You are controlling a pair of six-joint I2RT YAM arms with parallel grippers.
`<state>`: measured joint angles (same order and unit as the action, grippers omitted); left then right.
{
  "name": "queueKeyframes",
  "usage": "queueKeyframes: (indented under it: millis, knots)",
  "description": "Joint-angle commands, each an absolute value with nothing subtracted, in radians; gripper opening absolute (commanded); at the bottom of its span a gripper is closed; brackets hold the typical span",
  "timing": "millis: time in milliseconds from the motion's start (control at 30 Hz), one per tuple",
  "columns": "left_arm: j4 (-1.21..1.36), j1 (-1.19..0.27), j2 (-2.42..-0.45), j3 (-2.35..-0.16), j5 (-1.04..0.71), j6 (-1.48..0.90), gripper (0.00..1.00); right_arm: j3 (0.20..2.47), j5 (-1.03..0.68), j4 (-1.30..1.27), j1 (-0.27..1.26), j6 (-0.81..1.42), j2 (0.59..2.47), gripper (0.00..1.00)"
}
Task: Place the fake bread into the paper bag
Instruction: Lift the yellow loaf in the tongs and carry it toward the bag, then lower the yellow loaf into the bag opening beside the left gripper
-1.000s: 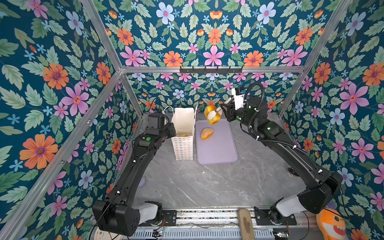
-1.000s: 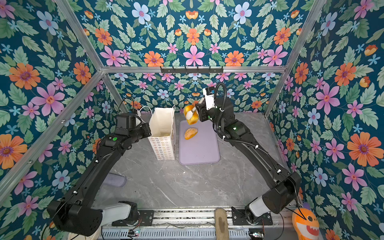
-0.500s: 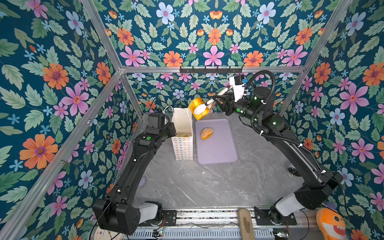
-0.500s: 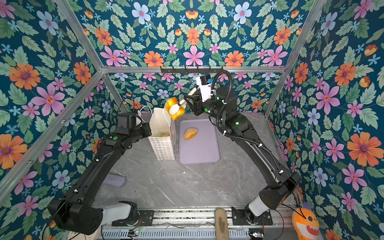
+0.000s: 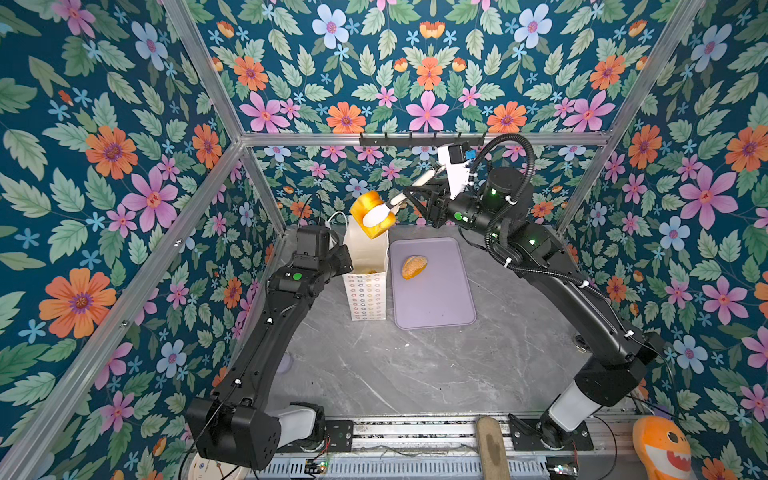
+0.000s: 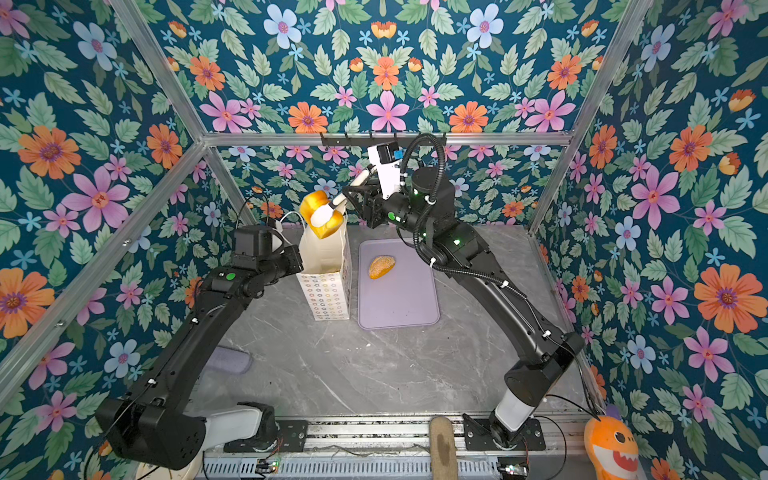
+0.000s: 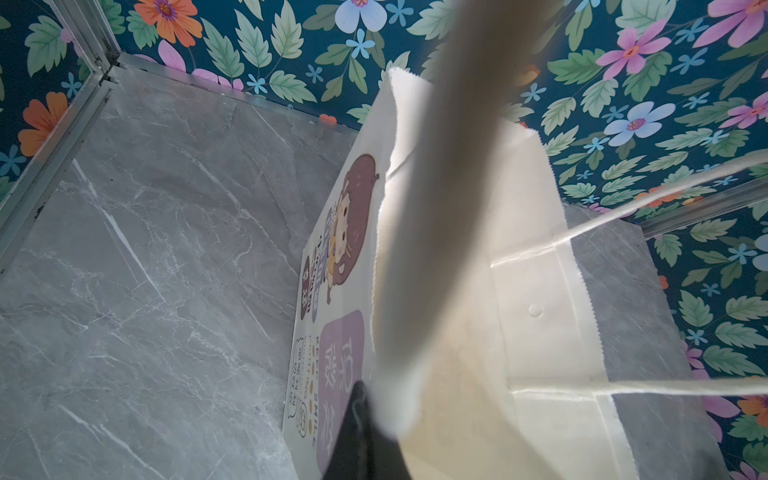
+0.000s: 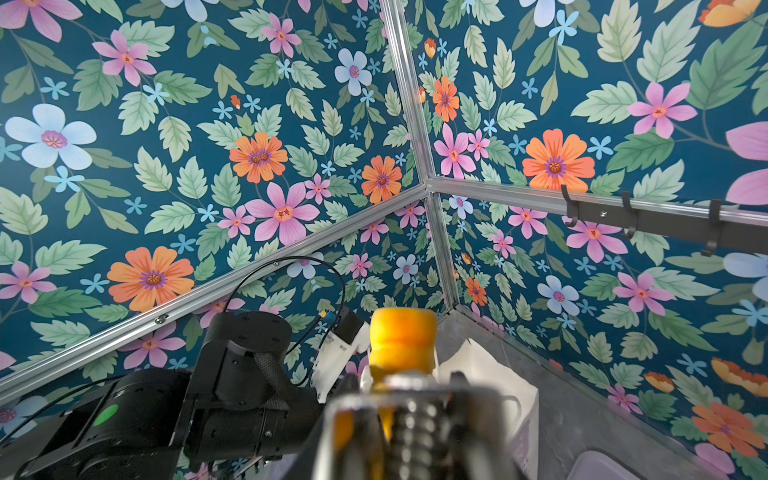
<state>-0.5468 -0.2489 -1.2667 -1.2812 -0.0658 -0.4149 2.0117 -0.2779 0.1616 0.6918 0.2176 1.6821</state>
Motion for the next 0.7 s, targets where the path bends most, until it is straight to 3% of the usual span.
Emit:
queueKeyframes:
  millis: [0,667]
  knots:
    - [-0.536,-0.247,-1.266,-1.280,-0.073,-0.405,0.00,2.029,-0.252,0.117,0.705,0.232,1.716,0.34]
    - [-0.525,-0.247,-1.260,-1.270,-0.079,-0.407,0.00,2.098,-0.014,0.296,0.788,0.089,1.863,0.34]
